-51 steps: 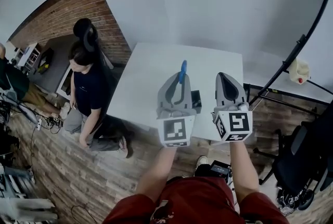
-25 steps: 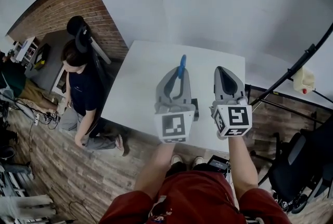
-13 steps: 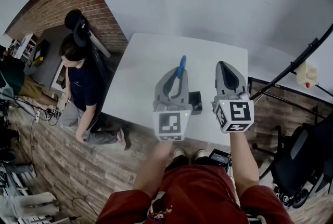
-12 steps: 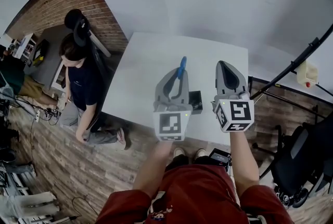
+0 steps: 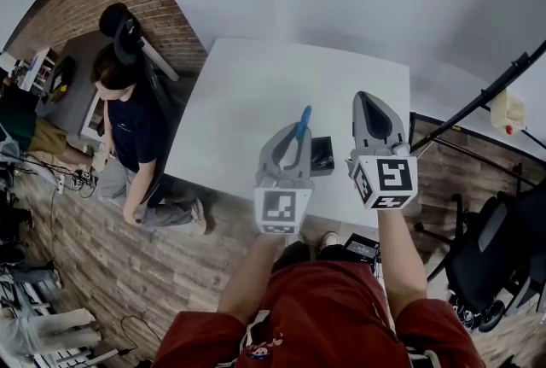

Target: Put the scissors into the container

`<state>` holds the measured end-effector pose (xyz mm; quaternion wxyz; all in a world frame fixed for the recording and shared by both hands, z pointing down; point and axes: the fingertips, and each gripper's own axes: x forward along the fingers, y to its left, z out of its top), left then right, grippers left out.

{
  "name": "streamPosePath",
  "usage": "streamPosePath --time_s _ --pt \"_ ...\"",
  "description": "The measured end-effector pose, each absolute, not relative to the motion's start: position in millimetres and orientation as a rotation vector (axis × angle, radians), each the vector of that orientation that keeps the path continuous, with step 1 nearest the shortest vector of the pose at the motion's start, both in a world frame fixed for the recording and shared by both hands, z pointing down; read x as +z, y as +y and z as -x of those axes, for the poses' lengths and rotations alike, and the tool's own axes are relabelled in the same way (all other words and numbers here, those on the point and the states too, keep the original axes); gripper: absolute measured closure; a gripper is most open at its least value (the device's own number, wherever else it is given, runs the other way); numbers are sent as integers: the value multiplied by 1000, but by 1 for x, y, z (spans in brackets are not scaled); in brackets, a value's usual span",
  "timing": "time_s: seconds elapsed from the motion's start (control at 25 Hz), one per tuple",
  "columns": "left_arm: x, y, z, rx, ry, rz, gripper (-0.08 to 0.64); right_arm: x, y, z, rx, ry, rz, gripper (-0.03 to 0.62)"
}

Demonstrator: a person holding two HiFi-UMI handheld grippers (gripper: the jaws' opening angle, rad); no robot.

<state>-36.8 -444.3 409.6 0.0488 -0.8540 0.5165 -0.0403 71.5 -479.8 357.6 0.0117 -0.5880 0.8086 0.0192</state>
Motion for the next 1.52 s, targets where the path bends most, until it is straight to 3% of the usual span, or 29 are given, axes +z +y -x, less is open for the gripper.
streamPosePath --time_s 1.52 --pt "548 -435 31 -347 1616 2728 512 393 -478 -69 -25 2595 1839 584"
